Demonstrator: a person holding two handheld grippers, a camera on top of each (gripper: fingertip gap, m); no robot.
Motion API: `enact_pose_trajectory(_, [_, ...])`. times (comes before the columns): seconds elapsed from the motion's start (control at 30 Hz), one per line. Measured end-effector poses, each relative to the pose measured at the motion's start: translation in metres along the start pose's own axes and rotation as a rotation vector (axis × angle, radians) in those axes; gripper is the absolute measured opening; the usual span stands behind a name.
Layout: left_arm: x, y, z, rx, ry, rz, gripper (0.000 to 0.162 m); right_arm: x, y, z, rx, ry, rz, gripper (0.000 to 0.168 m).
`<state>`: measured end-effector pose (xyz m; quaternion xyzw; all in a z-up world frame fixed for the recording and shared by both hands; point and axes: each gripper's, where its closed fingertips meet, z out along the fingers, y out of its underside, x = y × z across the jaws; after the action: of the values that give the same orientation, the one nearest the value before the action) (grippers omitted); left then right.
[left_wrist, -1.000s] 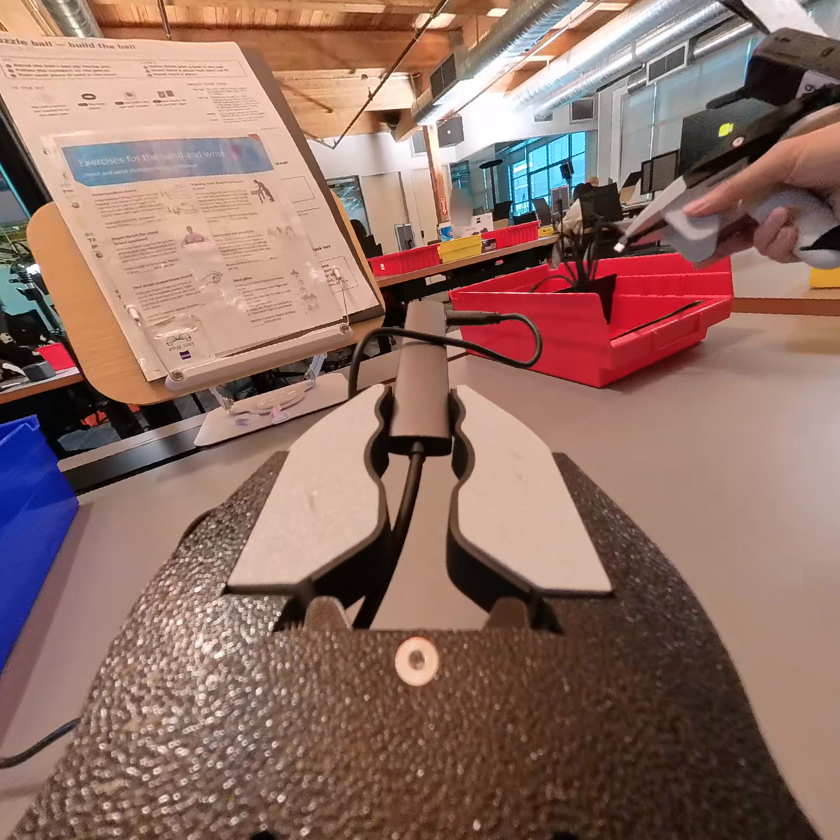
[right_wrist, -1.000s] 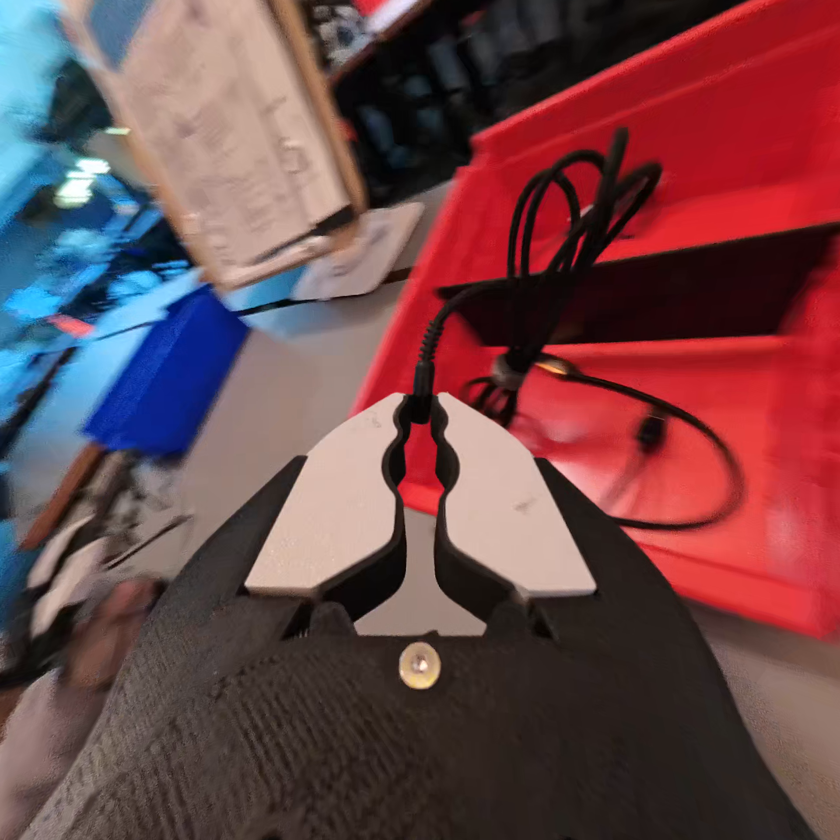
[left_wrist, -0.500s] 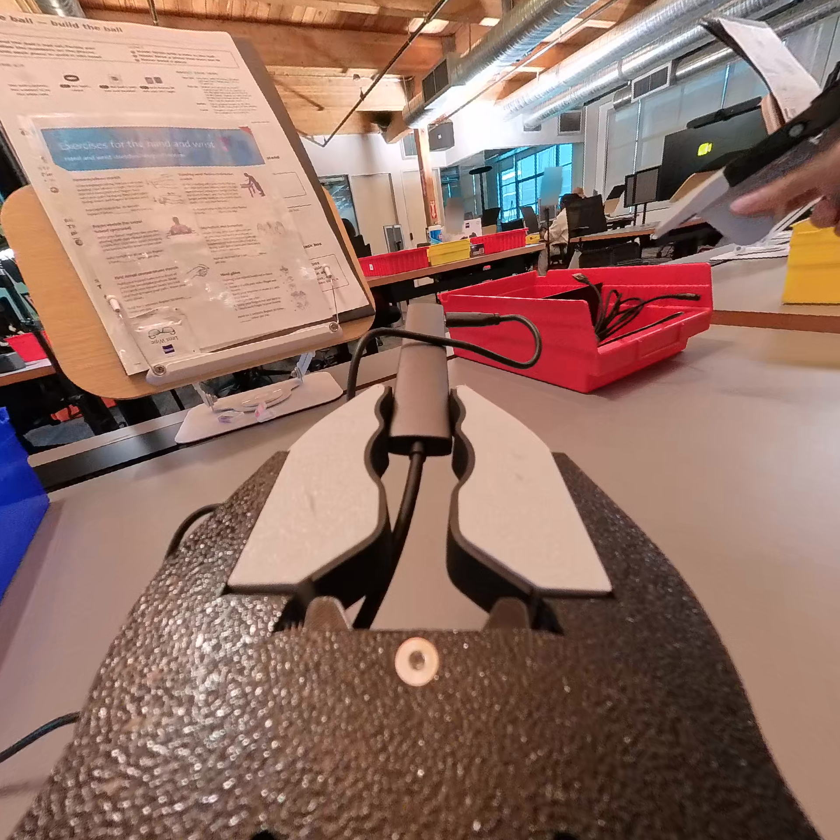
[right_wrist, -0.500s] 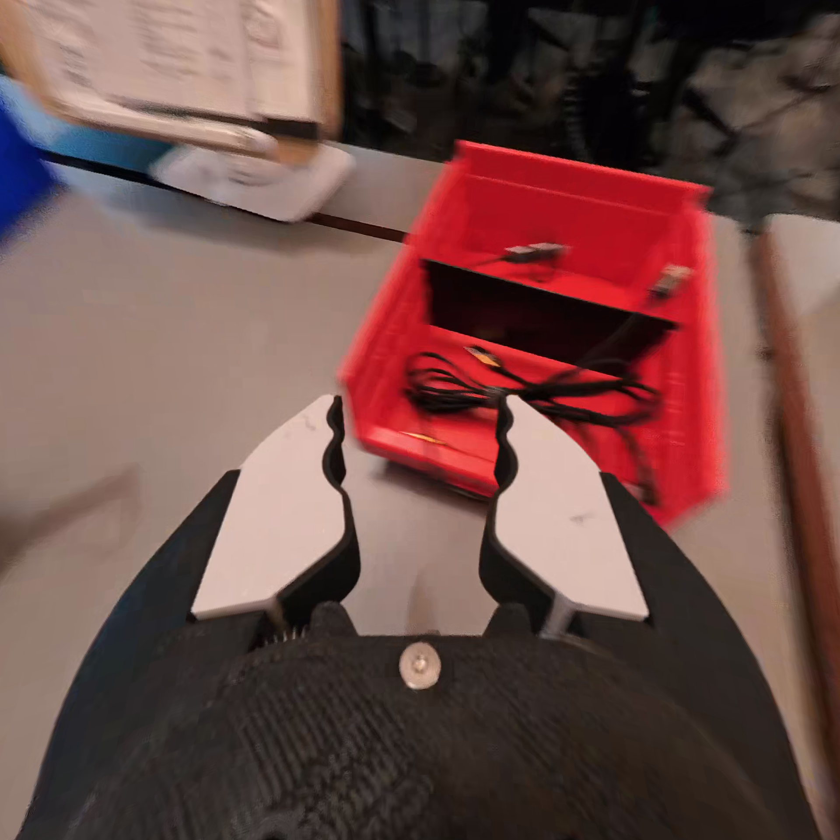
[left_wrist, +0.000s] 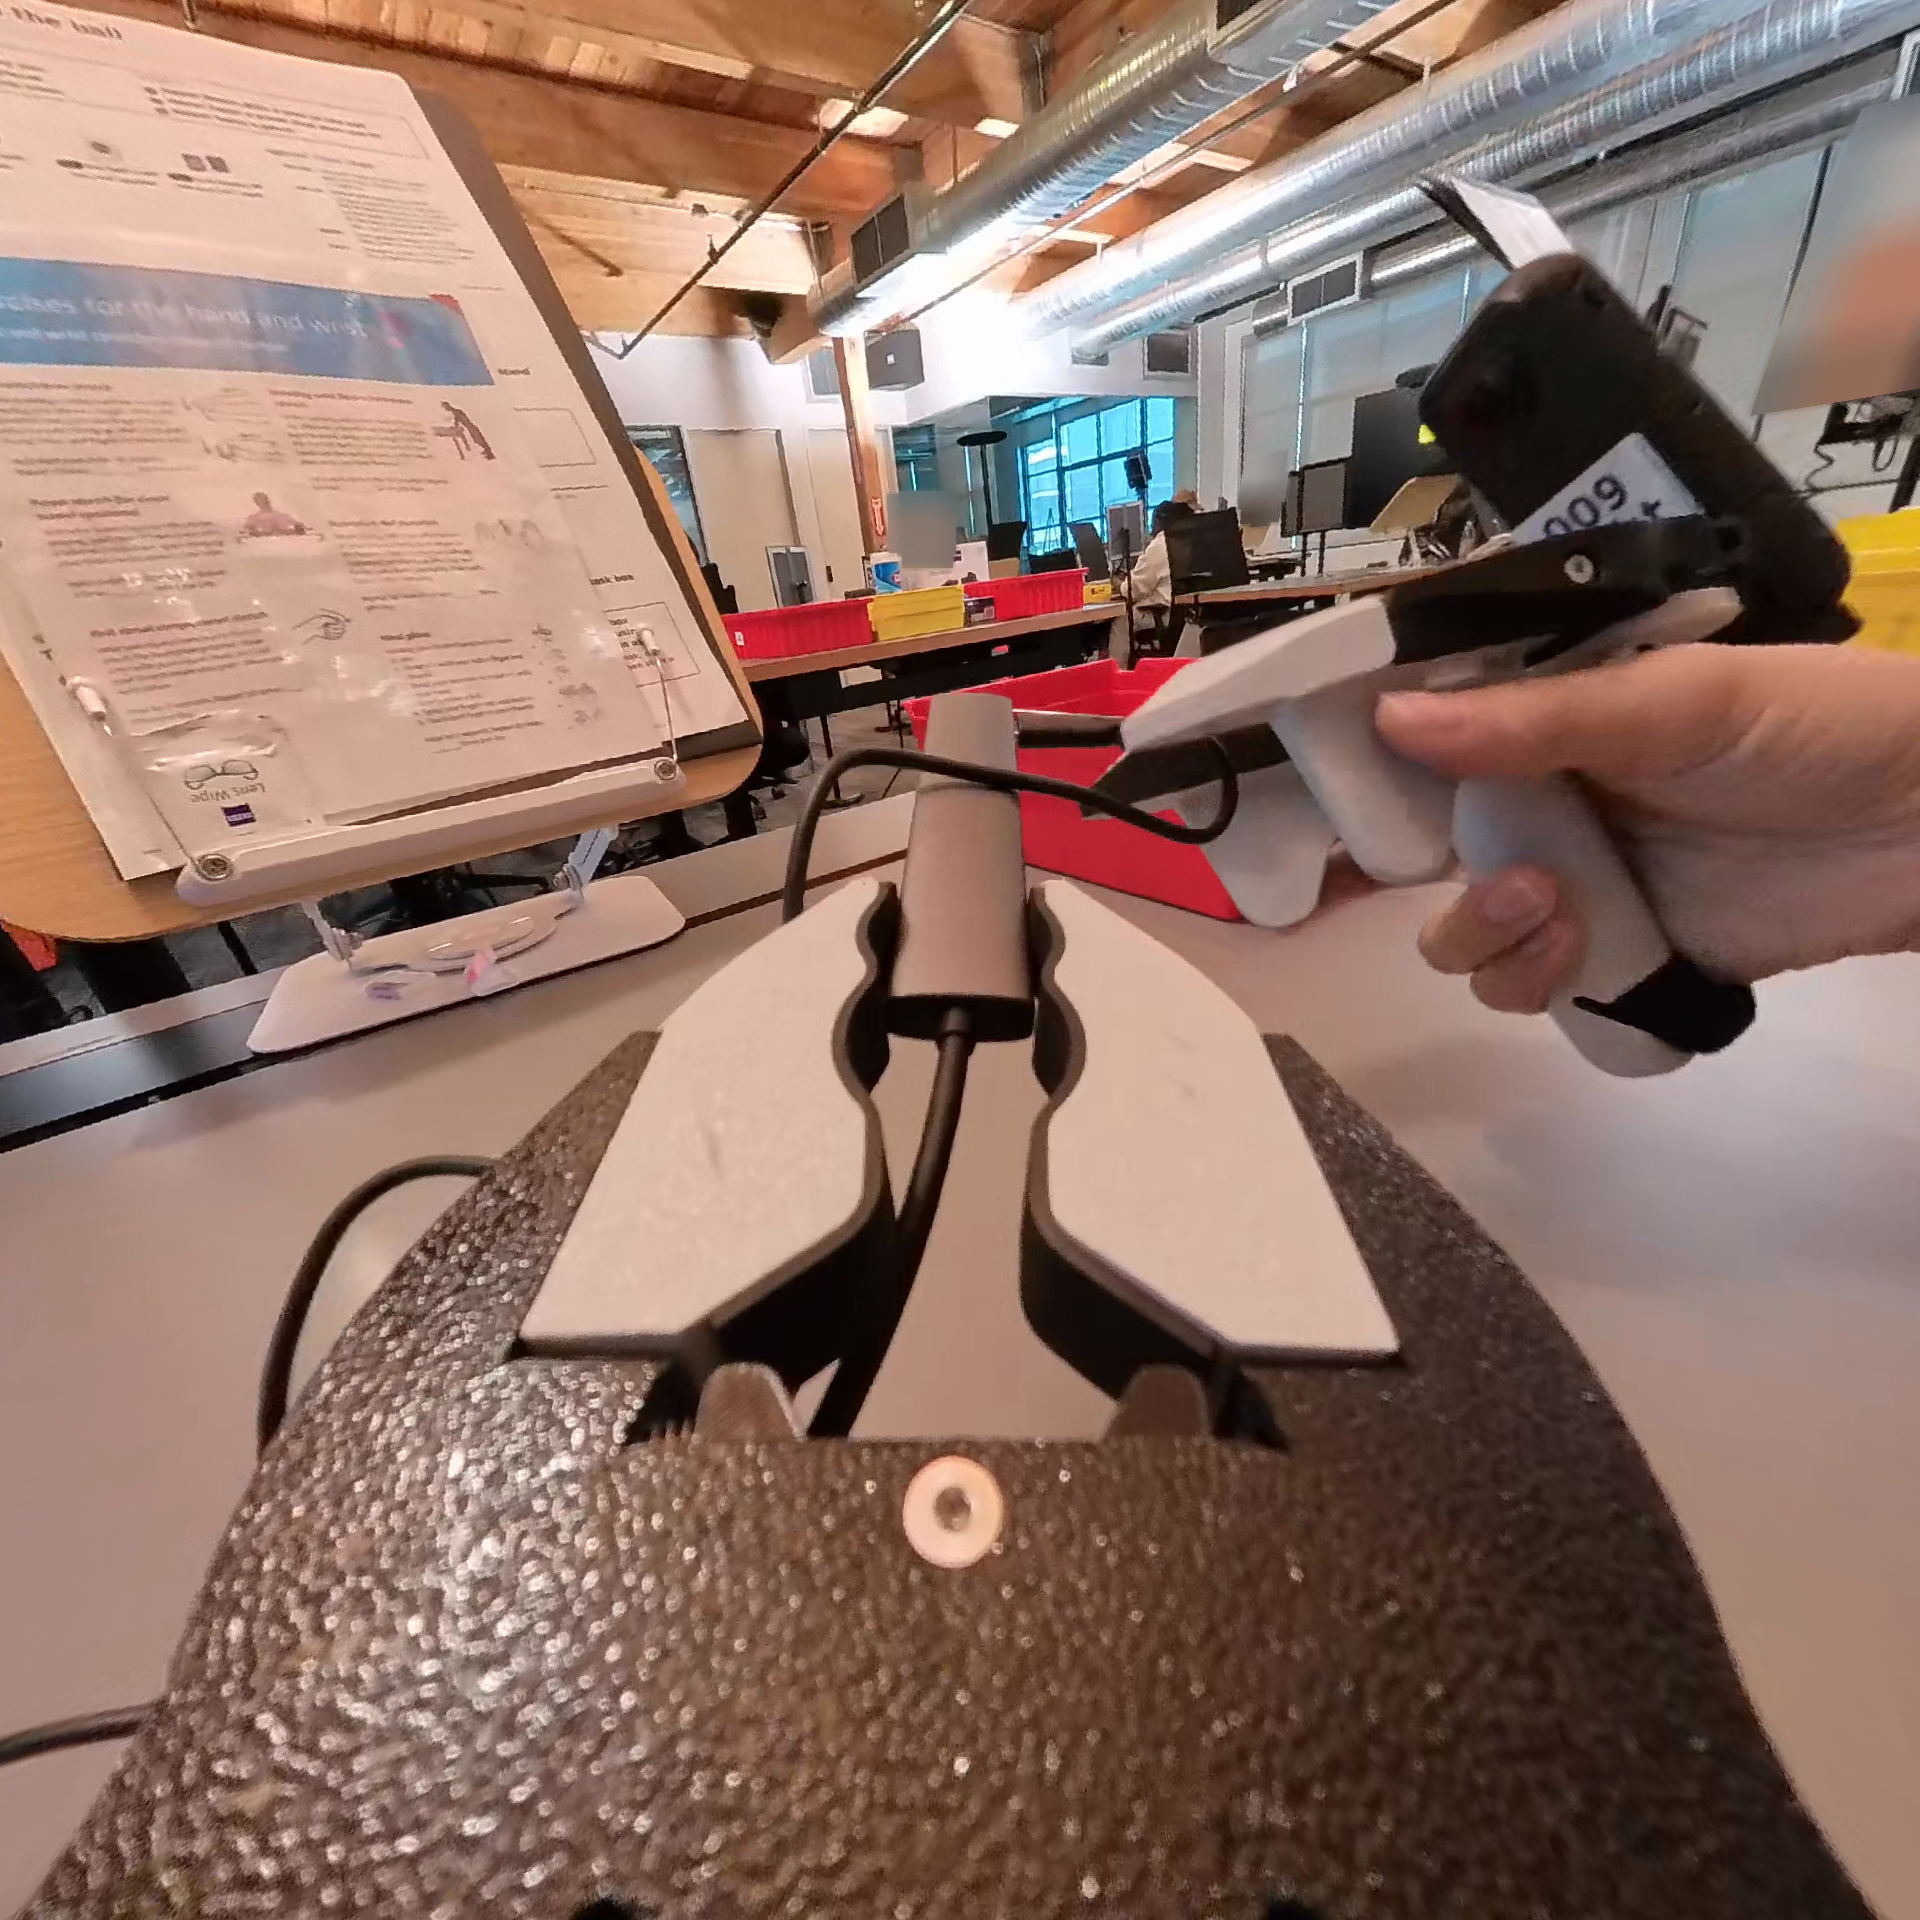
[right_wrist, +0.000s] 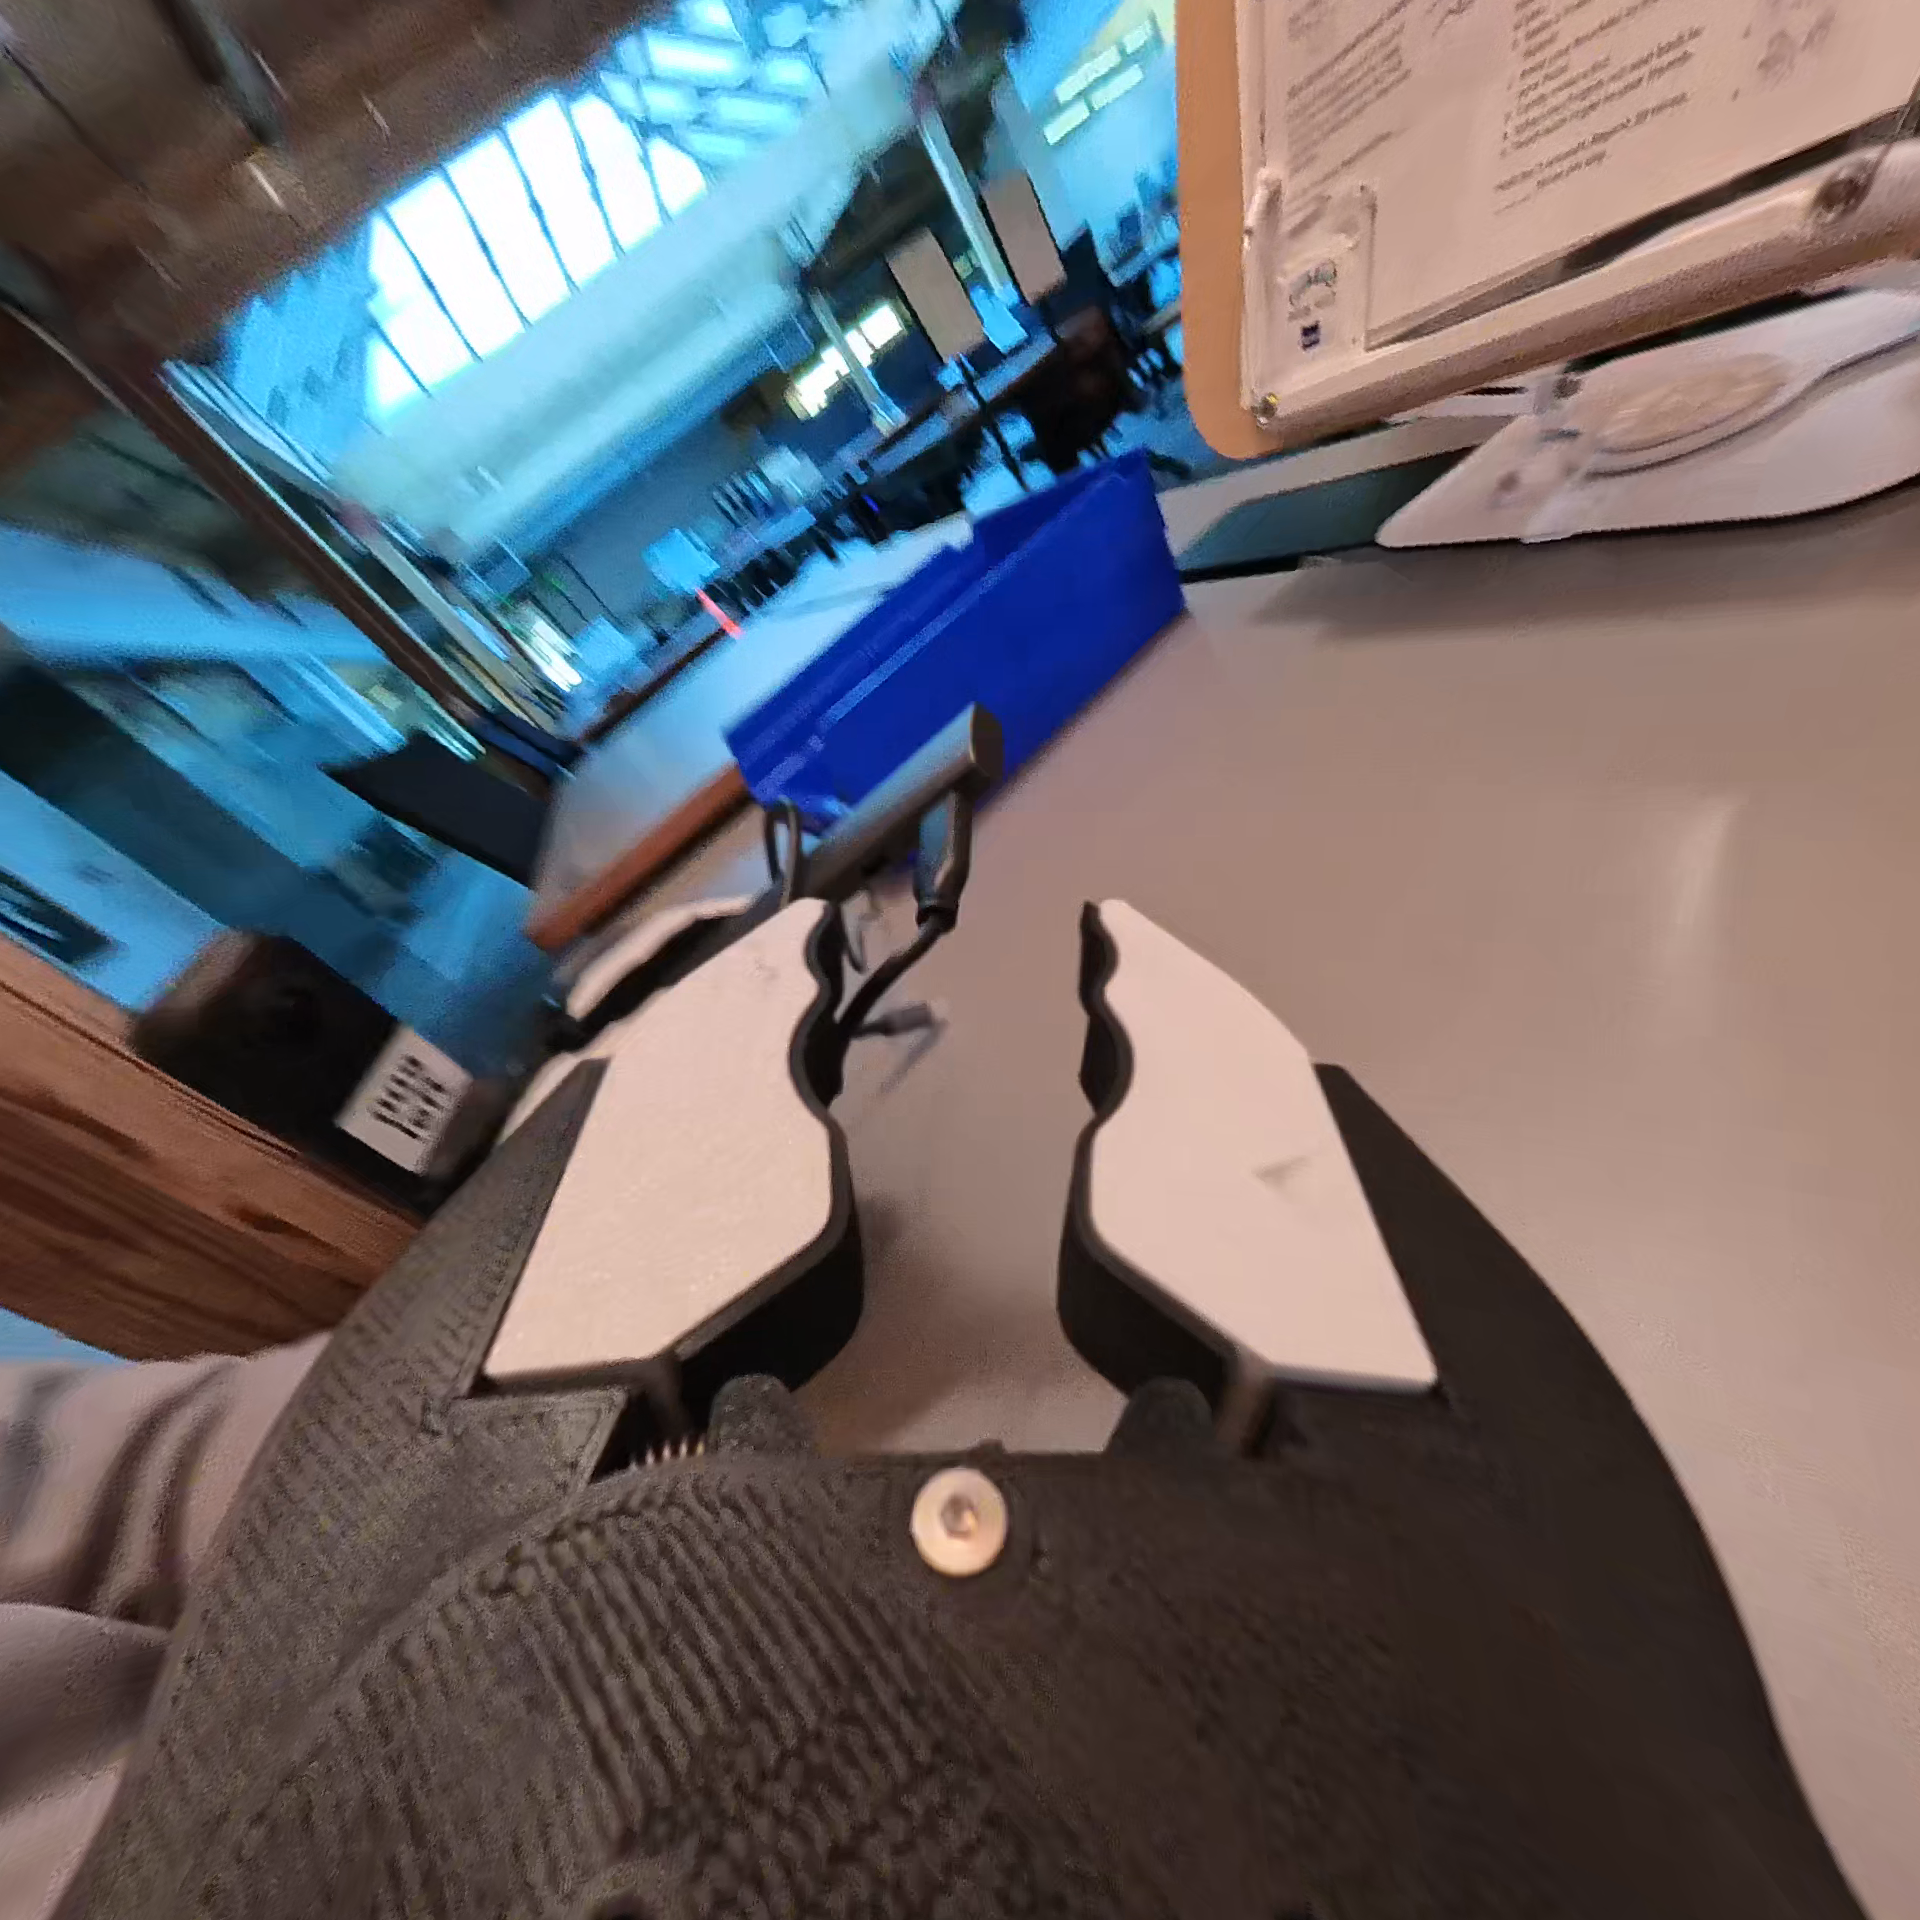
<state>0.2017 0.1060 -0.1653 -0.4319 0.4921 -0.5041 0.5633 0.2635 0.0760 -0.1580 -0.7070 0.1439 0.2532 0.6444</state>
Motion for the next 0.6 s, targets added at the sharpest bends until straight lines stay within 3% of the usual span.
enact_pose_trajectory(0.13, [0.005, 0.003, 0.002, -0.023, 0.005, 0.066, 0.023, -0.002, -0.009, -0.006, 0.084, -0.133, 0.193, 0.022])
enact_pose_trajectory(0.27, [0.011, 0.005, 0.002, -0.037, 0.028, 0.116, 0.023, 0.004, -0.002, -0.007, 0.034, -0.123, 0.231, 0.009])
enact_pose_trajectory(0.6, [0.017, 0.005, 0.001, -0.03, 0.067, 0.138, 0.023, 0.003, 0.003, -0.008, 0.026, -0.188, 0.275, 0.008])
